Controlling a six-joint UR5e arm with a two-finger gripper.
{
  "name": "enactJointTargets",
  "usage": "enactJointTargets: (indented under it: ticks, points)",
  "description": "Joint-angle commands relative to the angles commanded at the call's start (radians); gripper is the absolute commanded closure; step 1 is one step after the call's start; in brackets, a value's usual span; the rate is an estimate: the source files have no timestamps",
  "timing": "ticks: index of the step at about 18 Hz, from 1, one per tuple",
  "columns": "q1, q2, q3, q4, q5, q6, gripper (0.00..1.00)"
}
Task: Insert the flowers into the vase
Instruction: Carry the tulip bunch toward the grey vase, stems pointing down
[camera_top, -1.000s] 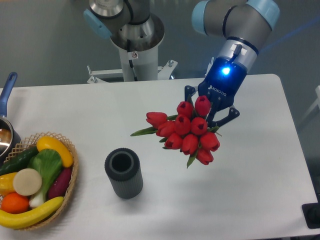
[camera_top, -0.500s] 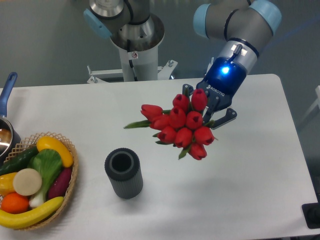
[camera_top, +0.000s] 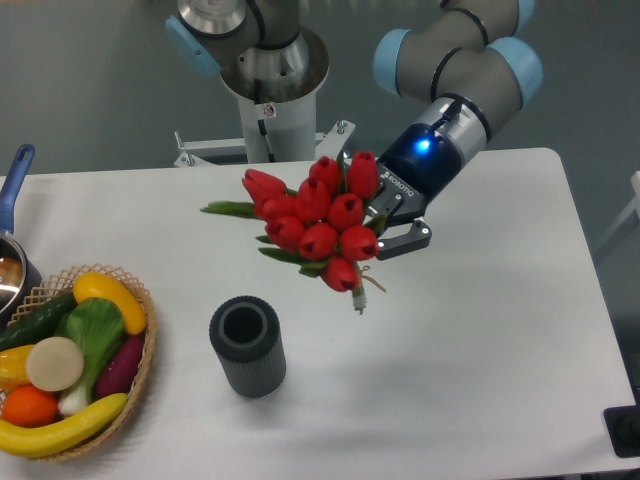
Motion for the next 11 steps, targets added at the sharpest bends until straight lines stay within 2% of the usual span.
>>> enactJointTargets:
  ticks: [5,11]
  points:
    - [-0.064,0.005,-0.003,0.0,-0.003,0.0,0.73]
    - [-0.101,0.006,0.002,0.0,-0.072,0.0,0.73]
